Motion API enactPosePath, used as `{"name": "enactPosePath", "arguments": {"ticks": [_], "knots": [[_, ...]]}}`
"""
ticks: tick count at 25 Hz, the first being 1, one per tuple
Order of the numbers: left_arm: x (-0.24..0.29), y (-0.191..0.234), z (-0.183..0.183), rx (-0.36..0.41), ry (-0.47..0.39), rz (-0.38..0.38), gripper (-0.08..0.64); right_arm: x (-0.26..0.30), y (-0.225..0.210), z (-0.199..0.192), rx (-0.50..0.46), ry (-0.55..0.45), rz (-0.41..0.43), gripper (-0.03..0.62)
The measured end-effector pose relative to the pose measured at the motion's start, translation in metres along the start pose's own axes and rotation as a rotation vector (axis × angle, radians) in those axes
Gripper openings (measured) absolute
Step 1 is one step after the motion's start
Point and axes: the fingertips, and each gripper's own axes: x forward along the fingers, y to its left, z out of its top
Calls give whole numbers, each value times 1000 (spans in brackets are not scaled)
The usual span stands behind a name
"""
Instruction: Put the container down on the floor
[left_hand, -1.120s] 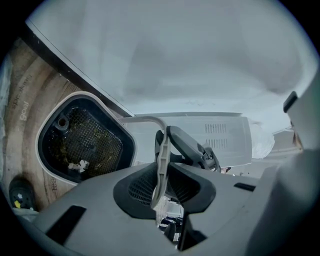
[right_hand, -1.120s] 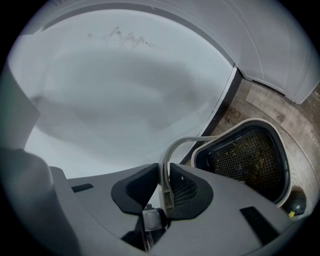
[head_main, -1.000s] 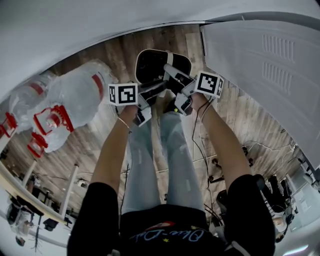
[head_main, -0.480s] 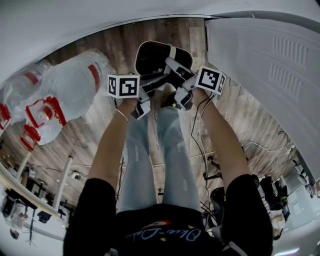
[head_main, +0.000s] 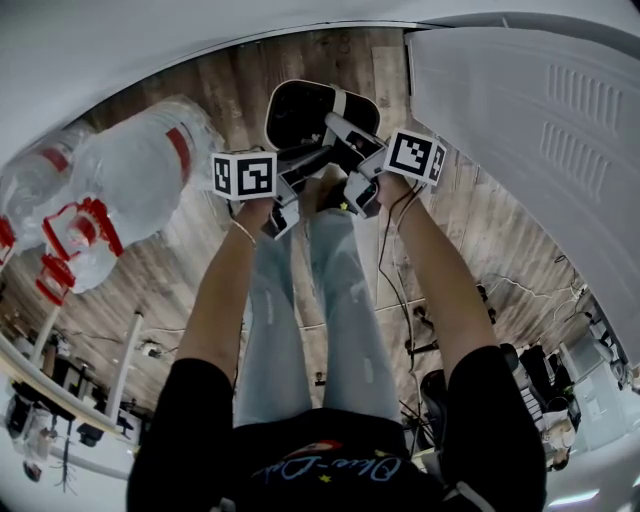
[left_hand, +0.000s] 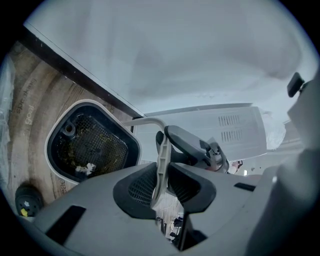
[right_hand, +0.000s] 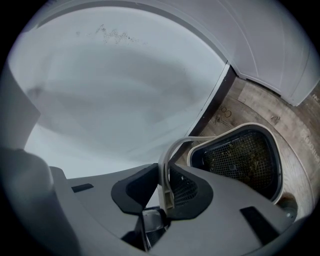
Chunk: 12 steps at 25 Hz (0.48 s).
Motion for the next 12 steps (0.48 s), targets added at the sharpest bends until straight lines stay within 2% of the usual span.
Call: {"name": "enactPosePath", "arguments": {"ticks": [12], "knots": [[6,8,-9,0,11,34,75,-6,-15,-3,26,-13,-29,64]]}}
